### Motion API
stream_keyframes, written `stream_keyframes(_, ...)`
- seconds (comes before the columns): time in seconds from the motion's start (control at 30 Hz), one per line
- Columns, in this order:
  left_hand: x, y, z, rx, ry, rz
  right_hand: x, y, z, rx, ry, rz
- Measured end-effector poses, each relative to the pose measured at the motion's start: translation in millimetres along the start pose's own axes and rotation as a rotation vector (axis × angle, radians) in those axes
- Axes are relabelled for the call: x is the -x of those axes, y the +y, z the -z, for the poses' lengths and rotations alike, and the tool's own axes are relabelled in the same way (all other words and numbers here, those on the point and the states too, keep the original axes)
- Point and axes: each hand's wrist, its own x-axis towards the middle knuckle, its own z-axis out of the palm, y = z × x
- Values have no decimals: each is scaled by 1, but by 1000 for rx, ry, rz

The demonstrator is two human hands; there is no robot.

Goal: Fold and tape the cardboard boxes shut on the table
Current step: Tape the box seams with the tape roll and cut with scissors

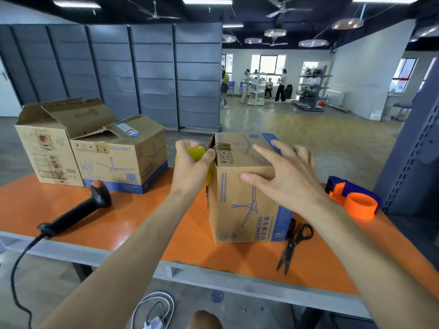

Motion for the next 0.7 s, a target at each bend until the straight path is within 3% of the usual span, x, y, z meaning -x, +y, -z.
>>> stream_keyframes(0.17, -4, 7, 4, -33, 0, 7, 2, 3, 5, -110, -105, -92)
stream_keyframes(0.4, -22, 21, 14, -66, -183, 130, 1, -3, 8, -166, -108, -146)
stream_keyframes(0.7, -9, 6, 6, 34, -129, 112, -3, -7, 7, -52, -111, -105)
